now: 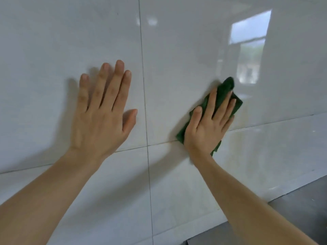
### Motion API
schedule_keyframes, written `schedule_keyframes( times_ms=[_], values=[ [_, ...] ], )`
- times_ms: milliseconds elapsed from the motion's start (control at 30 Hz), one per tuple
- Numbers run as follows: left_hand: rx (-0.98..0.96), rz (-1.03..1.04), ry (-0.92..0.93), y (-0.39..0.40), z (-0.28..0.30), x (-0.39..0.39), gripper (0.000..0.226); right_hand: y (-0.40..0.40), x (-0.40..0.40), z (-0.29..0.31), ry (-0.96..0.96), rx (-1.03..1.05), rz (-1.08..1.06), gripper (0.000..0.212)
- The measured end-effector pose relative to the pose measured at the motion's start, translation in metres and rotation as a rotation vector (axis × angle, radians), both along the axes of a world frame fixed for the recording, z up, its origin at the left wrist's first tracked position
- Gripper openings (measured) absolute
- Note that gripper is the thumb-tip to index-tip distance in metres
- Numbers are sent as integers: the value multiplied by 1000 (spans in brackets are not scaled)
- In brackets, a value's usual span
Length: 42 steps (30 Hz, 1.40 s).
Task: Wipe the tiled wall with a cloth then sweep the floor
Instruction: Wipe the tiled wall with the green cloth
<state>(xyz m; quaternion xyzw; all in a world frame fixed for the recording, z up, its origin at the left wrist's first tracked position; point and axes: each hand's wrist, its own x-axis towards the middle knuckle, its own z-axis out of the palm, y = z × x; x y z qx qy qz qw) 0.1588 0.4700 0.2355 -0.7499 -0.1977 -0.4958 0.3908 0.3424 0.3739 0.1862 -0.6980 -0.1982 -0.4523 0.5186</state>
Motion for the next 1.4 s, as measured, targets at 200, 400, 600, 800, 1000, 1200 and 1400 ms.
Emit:
schedule_keyframes(
  times_ms=[200, 400, 600, 800, 1000, 1200, 1400],
  values=[
    [-1, -5, 74, -11, -80, 7, 63, 1, -14, -100, -719, -457, 154, 44],
    [23, 60, 54, -3, -85, 23, 66, -16, 37, 3, 46, 60, -18, 57],
    [87, 136, 68, -1, -85, 22, 68, -14, 23, -60, -791, -473, 77, 49],
    [52, 166, 45, -11, -84, 21, 69, -86, 147, -7, -236, -194, -12, 54],
    [45, 15, 61, -75, -72, 117, 66, -72, 124, -28, -483, -367, 42, 51],
    [10, 35, 120, -90, -51, 174, 72, -120, 213, 7, -31, -99, 7, 58],
    [36, 81, 124, -87, -54, 175, 71, -101, 191, -21, -487, -334, 2, 52]
  ],
)
